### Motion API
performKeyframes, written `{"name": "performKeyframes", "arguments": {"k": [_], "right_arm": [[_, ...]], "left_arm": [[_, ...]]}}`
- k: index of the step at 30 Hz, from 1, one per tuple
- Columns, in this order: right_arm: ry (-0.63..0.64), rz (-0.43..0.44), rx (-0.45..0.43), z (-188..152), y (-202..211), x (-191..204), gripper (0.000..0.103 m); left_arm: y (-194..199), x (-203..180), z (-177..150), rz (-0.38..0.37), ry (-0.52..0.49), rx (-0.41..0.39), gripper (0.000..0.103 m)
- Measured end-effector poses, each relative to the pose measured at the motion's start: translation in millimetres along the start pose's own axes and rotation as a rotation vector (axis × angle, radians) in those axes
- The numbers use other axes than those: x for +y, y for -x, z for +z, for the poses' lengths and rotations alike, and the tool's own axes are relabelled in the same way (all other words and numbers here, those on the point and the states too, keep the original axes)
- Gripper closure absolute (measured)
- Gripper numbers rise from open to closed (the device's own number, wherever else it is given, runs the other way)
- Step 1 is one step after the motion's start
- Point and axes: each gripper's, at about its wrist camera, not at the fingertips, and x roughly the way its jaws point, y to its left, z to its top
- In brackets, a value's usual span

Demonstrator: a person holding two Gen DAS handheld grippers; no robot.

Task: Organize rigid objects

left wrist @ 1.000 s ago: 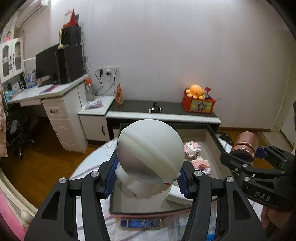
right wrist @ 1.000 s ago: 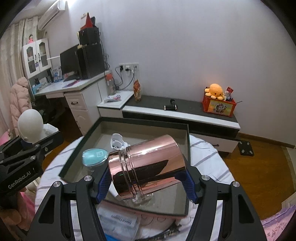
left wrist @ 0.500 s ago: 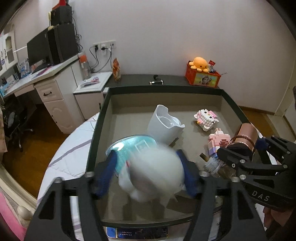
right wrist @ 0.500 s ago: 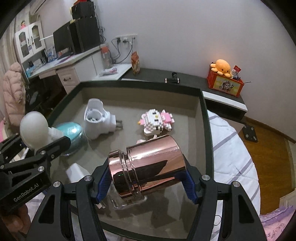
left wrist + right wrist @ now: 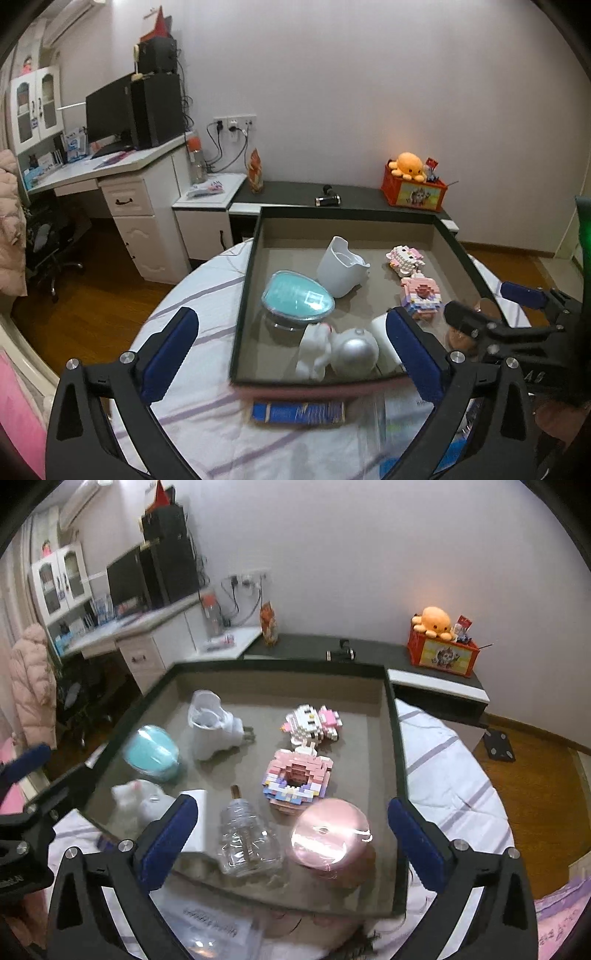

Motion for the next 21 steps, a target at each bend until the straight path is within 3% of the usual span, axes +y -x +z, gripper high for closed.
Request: {"name": "performKeyframes", "arguments": {"k": [21], "right_arm": [[-0.028,-0.027,-0.248,-55,193,56,0.0]], "left_arm": [[148,13,-48,0.012,0.033,-0.073,0.0]]}}
